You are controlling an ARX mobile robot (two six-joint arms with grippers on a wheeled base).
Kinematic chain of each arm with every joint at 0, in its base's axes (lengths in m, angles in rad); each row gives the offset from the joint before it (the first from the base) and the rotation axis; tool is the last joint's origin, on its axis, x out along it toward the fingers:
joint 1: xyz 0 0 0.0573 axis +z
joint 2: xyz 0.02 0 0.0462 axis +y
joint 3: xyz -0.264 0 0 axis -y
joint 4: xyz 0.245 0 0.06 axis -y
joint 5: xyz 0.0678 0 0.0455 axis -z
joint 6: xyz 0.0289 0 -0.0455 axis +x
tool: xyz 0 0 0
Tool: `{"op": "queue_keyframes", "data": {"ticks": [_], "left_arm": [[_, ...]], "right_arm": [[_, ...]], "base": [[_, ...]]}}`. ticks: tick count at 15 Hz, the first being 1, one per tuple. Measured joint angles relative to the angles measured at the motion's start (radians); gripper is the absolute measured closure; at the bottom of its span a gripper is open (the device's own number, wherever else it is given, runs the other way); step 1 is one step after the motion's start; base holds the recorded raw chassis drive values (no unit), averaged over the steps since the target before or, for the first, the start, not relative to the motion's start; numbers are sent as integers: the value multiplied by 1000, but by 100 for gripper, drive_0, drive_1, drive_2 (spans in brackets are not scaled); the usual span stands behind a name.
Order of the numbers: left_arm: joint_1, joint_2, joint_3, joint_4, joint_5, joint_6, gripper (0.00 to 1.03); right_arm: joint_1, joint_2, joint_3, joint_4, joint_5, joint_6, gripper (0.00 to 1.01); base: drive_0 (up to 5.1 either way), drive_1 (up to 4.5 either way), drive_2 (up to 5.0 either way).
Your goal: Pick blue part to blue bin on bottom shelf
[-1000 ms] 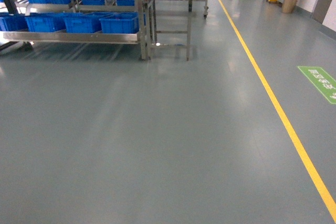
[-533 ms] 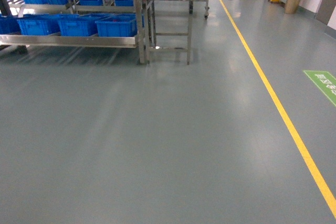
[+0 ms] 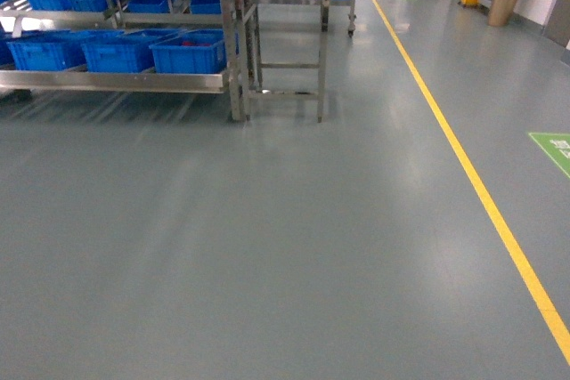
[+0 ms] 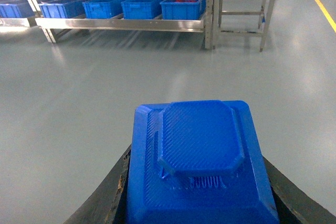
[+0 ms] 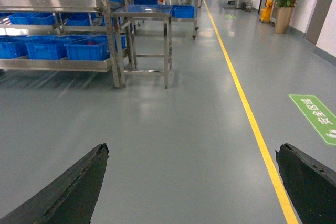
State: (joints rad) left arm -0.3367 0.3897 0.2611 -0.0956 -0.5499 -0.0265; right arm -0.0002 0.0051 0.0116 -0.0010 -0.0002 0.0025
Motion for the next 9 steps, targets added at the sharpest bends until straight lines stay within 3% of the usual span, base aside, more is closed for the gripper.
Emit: {"op": "queue_keyframes", "data": {"ticks": [9], "left_arm": [[0,2,0,-1,0,0,59]], "right_arm": [[0,0,0,-6,0,0,3]], "base": [[7,437,-423]]}}
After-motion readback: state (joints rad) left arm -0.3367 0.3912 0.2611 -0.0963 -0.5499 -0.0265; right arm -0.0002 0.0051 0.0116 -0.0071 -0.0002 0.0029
